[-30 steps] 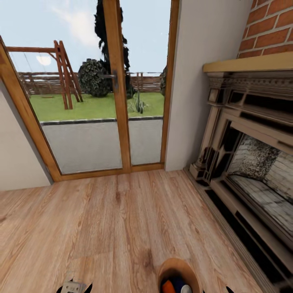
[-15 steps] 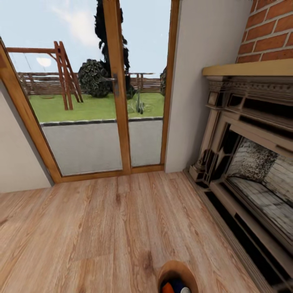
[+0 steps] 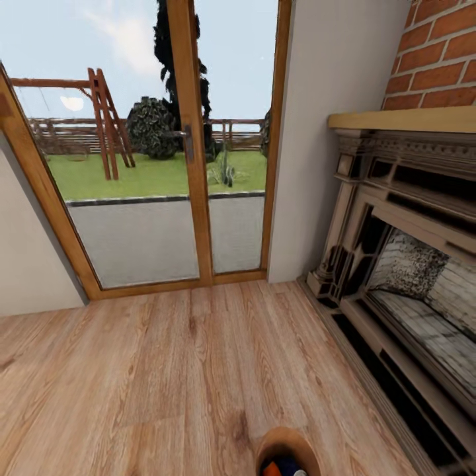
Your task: Put the three can of soda from the living room inside the tash can in the kitchen.
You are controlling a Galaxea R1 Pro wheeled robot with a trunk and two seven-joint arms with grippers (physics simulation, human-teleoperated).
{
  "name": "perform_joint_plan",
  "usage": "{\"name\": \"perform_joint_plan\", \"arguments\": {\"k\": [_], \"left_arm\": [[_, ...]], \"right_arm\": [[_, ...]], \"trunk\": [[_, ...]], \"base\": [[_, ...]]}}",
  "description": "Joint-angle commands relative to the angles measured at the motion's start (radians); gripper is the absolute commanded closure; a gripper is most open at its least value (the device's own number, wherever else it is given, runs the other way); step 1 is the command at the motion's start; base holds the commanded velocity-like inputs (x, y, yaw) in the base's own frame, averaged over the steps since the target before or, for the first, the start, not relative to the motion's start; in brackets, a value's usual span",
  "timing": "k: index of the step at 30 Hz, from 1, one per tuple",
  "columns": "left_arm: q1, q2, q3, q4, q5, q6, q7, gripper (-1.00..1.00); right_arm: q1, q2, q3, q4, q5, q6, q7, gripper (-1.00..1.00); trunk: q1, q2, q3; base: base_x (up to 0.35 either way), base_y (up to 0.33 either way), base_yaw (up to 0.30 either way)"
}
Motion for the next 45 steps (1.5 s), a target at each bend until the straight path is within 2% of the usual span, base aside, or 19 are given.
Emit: {"name": "perform_joint_plan", "arguments": {"k": [1, 13, 22, 31, 38, 45], "left_arm": [[0.008, -0.001, 0.001, 0.000, 0.000, -0.007, 0.001, -1.00], [0.045, -0.003, 0.000, 0.003, 0.001, -0.035, 0.004, -1.00], [0.063, -0.002, 0.001, 0.004, 0.002, -0.038, 0.024, -1.00], [0.069, -0.003, 0.002, 0.005, 0.001, -0.038, 0.044, -1.00], [0.076, -0.001, 0.003, 0.006, 0.001, -0.038, 0.049, -1.00], [0.082, -0.003, 0.003, 0.007, 0.000, -0.038, 0.050, -1.00]], "right_arm": [[0.000, 0.000, 0.000, 0.008, 0.000, -0.007, 0.000, -1.00], [0.000, -0.008, -0.031, 0.150, -0.001, -0.111, -0.001, -1.00], [0.000, -0.041, -0.043, 0.325, -0.003, -0.205, -0.002, -1.00], [0.000, -0.068, -0.044, 0.456, -0.006, -0.225, -0.018, -1.00], [0.000, -0.074, -0.043, 0.540, -0.006, -0.224, -0.029, -1.00], [0.000, -0.067, -0.032, 0.586, -0.001, -0.222, -0.118, -1.00]], "trunk": [[-0.004, 0.007, 0.003], [-0.050, 0.091, 0.041], [-0.084, 0.154, 0.069], [-0.119, 0.217, 0.097], [-0.146, 0.266, 0.119], [-0.173, 0.315, 0.141]], "base": [[0.000, 0.000, 0.000], [0.000, 0.000, 0.000], [0.000, 0.000, 0.000], [0.000, 0.000, 0.000], [0.000, 0.000, 0.000], [0.000, 0.000, 0.000]]}}
